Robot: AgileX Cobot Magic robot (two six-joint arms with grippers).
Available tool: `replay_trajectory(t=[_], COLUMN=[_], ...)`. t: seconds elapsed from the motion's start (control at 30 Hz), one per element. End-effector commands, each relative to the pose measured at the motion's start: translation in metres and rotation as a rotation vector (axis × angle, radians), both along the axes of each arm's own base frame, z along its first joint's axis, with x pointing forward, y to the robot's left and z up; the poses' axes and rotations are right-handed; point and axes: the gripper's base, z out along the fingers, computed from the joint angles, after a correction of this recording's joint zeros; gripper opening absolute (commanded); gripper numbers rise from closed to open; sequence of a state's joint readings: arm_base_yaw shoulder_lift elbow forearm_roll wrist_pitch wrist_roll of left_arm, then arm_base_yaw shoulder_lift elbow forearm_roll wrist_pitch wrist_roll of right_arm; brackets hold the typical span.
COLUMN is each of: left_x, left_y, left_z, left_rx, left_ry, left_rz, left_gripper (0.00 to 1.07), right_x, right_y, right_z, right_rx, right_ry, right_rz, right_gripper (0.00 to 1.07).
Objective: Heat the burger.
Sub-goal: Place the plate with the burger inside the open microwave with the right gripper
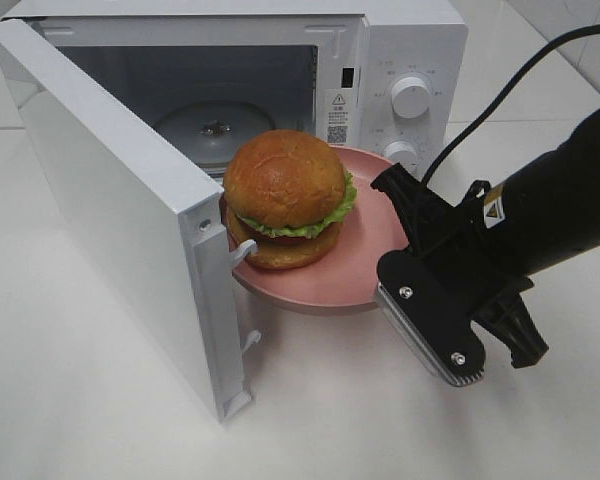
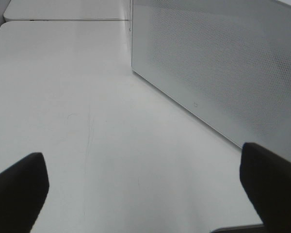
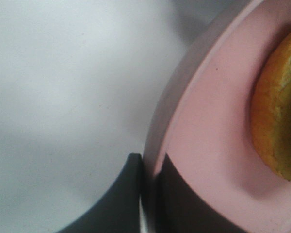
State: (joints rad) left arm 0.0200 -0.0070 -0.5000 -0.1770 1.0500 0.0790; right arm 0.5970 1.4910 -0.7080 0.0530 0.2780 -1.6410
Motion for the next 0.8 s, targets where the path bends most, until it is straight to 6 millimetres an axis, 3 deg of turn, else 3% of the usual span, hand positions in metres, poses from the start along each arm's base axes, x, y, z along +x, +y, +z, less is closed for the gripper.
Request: replay_trajectory(t=[0.03, 0.8], left_x=[-0.003, -0.003], left_y=[0.000, 0.000], left_z=[0.000, 0.000], left_rx=[-0.002, -0.002], left_ry=[-0.035, -0.035], left_rz=[0.003, 0.003], left_gripper=[1.00, 1.00], right_x=[0.011, 0.059], right_y=[0.009, 0.042], right_z=[0.010, 0.009], right_rx=[0.057, 0.032], right_ry=[-0.064, -0.020], right_rz=[-0.014, -0.011], right_gripper=[0.00, 0.00])
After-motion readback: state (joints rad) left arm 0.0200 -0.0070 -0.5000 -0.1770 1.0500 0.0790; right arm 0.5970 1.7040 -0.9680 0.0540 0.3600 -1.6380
